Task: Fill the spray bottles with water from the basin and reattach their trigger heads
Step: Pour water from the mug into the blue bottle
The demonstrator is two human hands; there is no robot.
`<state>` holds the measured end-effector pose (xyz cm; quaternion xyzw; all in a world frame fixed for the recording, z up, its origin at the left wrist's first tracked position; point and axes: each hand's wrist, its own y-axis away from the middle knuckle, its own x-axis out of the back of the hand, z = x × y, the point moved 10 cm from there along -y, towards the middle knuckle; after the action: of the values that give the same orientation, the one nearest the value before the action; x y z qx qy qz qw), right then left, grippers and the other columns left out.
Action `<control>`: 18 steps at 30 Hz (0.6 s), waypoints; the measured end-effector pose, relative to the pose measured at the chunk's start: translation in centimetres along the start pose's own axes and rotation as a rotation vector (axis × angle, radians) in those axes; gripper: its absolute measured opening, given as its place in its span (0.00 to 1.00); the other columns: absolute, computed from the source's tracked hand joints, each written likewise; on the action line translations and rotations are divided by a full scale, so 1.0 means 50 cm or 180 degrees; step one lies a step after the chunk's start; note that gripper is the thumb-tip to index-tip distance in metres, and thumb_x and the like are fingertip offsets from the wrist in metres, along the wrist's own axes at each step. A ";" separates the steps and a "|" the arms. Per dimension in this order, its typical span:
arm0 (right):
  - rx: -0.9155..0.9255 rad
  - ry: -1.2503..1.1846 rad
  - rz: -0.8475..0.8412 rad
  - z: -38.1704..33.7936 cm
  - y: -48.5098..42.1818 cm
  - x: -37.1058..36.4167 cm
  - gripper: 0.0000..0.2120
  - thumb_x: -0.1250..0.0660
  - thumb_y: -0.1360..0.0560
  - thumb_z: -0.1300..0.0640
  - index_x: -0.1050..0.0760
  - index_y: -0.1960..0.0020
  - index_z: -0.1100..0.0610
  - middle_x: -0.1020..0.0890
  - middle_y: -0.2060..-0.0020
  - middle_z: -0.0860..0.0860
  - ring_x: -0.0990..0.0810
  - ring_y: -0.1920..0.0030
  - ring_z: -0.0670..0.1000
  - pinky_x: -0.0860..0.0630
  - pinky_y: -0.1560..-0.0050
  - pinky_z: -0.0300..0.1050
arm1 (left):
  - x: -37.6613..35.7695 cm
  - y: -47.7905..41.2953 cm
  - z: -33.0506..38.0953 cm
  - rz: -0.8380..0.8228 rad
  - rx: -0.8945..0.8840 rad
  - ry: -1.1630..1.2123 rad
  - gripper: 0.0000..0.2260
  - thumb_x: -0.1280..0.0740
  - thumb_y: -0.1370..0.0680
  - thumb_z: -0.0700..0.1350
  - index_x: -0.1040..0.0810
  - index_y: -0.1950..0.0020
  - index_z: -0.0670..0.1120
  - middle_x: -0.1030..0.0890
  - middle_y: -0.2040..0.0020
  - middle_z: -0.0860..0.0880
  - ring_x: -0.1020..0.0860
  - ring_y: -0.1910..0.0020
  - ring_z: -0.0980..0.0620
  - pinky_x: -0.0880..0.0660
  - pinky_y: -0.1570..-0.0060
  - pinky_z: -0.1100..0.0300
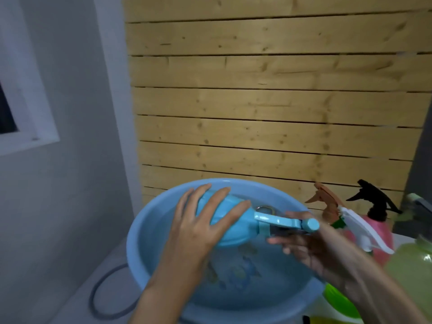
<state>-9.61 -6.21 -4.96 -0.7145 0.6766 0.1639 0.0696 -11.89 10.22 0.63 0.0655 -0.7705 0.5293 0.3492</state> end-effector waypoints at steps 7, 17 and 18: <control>0.0627 0.0767 -0.0346 -0.029 -0.008 -0.004 0.35 0.18 0.45 0.62 0.21 0.40 0.50 0.16 0.48 0.57 0.16 0.50 0.56 0.20 0.58 0.38 | -0.019 -0.006 -0.033 -0.0250 0.0299 0.0292 0.39 0.25 0.39 0.35 0.30 0.32 0.56 0.25 0.36 0.50 0.28 0.40 0.41 0.35 0.38 0.50; 0.1976 0.1882 0.0459 -0.096 0.024 0.012 0.21 0.36 0.24 0.68 0.15 0.56 0.43 0.22 0.43 0.45 0.20 0.54 0.39 0.24 0.57 0.30 | -0.035 -0.010 -0.035 -0.0547 0.0565 0.0132 0.47 0.23 0.44 0.32 0.32 0.30 0.57 0.28 0.33 0.50 0.31 0.37 0.42 0.39 0.38 0.51; 0.1805 0.1478 0.0394 -0.087 0.016 0.015 0.18 0.37 0.23 0.65 0.14 0.59 0.47 0.22 0.42 0.44 0.20 0.49 0.39 0.23 0.54 0.32 | -0.031 -0.013 -0.031 -0.0513 0.0512 0.0097 0.46 0.23 0.45 0.31 0.31 0.30 0.57 0.27 0.33 0.50 0.31 0.37 0.42 0.39 0.37 0.51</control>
<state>-9.77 -8.39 -1.04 -0.6426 0.7349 -0.1926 0.0994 -9.69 10.84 0.47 0.1469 -0.7124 0.5605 0.3959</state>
